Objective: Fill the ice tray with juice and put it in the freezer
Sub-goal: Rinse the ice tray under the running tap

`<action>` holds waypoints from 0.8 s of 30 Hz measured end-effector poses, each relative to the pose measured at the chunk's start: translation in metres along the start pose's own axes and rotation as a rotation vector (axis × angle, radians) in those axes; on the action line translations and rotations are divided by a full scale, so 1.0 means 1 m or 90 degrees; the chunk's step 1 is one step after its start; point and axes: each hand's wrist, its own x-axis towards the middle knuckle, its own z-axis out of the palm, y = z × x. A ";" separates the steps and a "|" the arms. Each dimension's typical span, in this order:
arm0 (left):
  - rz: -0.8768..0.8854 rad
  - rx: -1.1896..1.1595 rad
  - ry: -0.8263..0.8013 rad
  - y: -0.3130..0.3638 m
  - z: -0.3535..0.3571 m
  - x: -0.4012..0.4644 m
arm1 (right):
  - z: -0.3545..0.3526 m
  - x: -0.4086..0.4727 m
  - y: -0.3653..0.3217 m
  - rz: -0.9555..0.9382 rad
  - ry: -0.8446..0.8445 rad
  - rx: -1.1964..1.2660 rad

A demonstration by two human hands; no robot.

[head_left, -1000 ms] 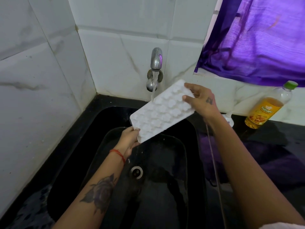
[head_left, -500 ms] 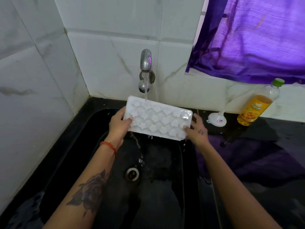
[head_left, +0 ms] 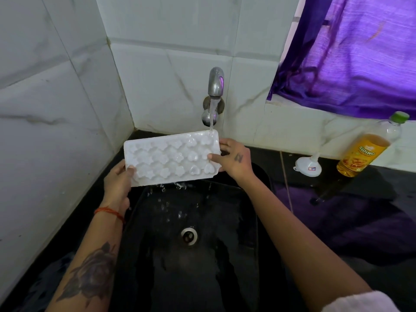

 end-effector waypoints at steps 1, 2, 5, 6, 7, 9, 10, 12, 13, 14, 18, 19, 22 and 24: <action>-0.015 0.000 0.000 -0.001 0.001 -0.003 | -0.001 0.001 -0.004 -0.011 0.003 -0.005; -0.037 -0.010 -0.010 -0.002 0.002 -0.007 | -0.002 0.001 -0.007 -0.022 0.007 -0.005; -0.115 -0.108 -0.078 -0.004 0.013 -0.014 | -0.013 -0.002 -0.008 -0.052 0.016 0.003; -0.146 -0.161 -0.098 -0.004 0.017 -0.017 | -0.018 -0.003 -0.006 -0.058 0.027 0.001; -0.177 -0.223 -0.117 -0.004 0.022 -0.020 | -0.024 -0.005 -0.004 -0.062 0.044 -0.007; -0.227 -0.325 -0.147 -0.002 0.034 -0.027 | -0.039 -0.010 0.004 -0.065 0.088 -0.017; -0.238 -0.348 -0.161 -0.001 0.041 -0.031 | -0.047 -0.014 0.010 -0.064 0.110 -0.010; -0.235 -0.347 -0.189 -0.001 0.056 -0.041 | -0.064 -0.023 0.024 -0.052 0.145 0.037; -0.227 -0.340 -0.200 -0.002 0.063 -0.046 | -0.072 -0.028 0.032 -0.037 0.162 0.068; -0.214 -0.334 -0.215 -0.002 0.069 -0.050 | -0.079 -0.034 0.039 -0.017 0.180 0.101; -0.173 -0.345 -0.331 -0.002 0.089 -0.068 | -0.103 -0.054 0.068 0.084 0.236 0.294; -0.158 -0.337 -0.366 -0.002 0.092 -0.072 | -0.108 -0.057 0.073 0.121 0.247 0.336; -0.118 -0.292 -0.441 -0.002 0.099 -0.077 | -0.118 -0.062 0.087 0.230 0.256 0.386; -0.094 -0.256 -0.457 -0.002 0.101 -0.077 | -0.119 -0.065 0.089 0.248 0.261 0.382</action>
